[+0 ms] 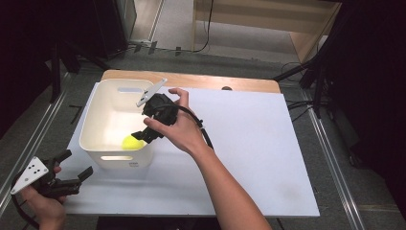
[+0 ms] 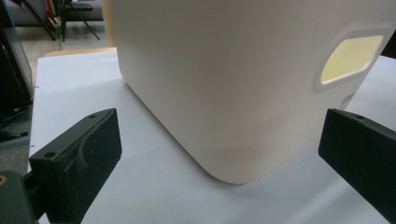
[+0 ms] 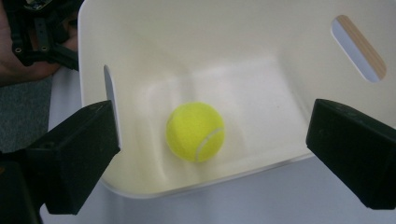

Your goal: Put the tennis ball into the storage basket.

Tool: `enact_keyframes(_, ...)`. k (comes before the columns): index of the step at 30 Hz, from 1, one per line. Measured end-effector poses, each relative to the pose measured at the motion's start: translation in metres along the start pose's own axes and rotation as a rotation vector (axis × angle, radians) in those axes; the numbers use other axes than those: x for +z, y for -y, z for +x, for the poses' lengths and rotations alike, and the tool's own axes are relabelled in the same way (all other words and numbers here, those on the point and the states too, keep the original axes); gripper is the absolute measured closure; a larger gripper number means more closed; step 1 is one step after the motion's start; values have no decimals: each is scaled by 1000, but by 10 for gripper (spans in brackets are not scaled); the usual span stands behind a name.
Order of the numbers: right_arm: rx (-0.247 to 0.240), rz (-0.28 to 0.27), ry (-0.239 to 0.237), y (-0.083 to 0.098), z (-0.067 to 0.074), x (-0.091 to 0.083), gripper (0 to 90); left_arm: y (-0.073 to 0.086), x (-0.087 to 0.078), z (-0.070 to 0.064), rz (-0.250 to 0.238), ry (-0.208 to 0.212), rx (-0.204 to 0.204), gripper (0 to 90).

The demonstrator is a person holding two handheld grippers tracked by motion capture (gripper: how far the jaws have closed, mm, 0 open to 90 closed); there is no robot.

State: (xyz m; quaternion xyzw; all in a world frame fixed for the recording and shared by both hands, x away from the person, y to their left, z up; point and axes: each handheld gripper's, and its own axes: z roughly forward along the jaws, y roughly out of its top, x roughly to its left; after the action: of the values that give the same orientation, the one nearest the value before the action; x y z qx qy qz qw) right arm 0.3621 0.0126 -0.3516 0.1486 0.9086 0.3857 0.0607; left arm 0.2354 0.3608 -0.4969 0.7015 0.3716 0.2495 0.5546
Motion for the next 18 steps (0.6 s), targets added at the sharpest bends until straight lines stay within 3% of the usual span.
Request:
enact_keyframes(12,56,-71,54,28,-5,-20,0,0,0,0,3,-4,-1,0)
enact_keyframes(18,90,-71,79,47,-6,-26,0,0,0,0,2,-4,-1,0)
